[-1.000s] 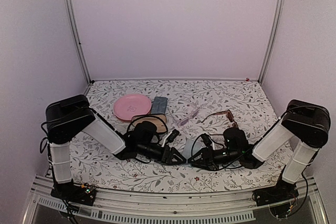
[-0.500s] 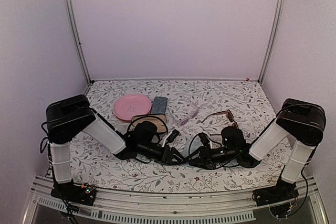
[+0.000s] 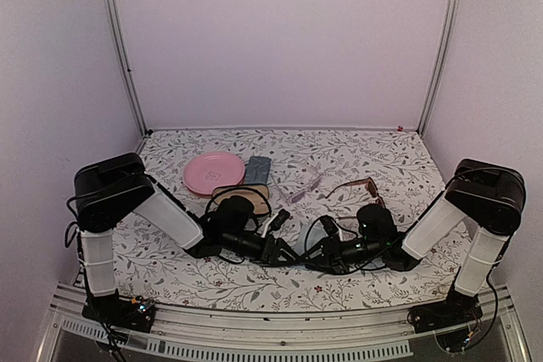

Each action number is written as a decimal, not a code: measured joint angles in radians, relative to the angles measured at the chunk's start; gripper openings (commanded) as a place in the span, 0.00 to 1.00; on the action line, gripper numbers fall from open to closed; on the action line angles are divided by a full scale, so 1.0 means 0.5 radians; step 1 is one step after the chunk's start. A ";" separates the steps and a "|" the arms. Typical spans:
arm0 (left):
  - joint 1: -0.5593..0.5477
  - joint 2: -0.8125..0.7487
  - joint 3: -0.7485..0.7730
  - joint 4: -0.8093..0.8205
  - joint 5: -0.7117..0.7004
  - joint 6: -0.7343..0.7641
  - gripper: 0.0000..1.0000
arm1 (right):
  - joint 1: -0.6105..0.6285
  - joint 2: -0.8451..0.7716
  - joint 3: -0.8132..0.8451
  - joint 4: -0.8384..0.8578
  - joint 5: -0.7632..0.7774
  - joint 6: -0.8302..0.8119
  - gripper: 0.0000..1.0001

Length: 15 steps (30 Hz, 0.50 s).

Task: Organize the sunglasses
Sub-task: Smooth out the folded cleaning cloth at the center of the board.

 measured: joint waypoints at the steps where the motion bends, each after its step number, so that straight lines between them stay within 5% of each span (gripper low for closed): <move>1: 0.000 0.000 0.000 -0.001 0.000 0.000 0.51 | 0.000 0.000 0.000 -0.002 0.000 0.000 0.45; 15: 0.000 -0.002 -0.001 -0.010 -0.035 0.010 0.51 | -0.012 -0.002 0.005 -0.053 0.000 -0.015 0.45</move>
